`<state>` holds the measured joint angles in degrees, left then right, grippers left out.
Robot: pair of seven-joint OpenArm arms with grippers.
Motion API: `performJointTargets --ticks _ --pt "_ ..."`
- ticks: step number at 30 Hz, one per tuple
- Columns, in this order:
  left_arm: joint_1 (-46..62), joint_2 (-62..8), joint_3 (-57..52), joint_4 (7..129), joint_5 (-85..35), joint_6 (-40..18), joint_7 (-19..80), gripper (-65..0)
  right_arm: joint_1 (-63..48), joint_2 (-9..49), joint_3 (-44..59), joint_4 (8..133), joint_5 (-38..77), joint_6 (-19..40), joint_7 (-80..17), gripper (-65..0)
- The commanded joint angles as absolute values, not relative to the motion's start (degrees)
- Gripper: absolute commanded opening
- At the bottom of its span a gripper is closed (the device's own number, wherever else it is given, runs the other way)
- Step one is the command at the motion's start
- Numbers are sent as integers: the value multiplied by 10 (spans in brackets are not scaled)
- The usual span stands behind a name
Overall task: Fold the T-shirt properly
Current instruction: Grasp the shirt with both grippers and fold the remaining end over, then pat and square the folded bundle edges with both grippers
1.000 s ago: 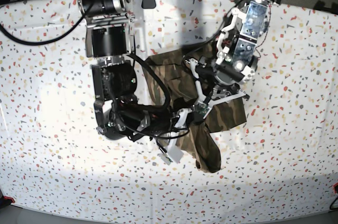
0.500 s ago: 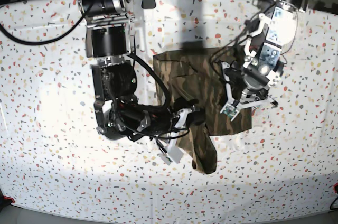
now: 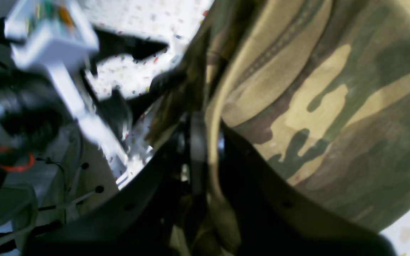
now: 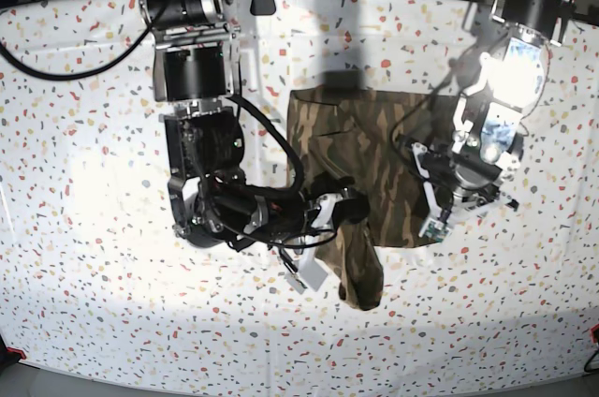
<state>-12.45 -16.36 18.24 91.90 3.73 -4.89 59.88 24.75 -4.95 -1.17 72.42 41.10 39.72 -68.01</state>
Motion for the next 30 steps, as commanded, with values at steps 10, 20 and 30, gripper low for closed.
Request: performJointTargets --ticks 10,20,30 --pt "-177 -237 64 930 -29 -15 602 -394 265 -90 -12 734 428 400 -677 -650" --pt "-157 -293 44 930 -66 -17 619 -394 265 -90 -106 734 498 400 -684 -397" --pt "-155 -293 44 930 -76 -17 618 -394 268 -90 -169 734 543 400 -606 -398"
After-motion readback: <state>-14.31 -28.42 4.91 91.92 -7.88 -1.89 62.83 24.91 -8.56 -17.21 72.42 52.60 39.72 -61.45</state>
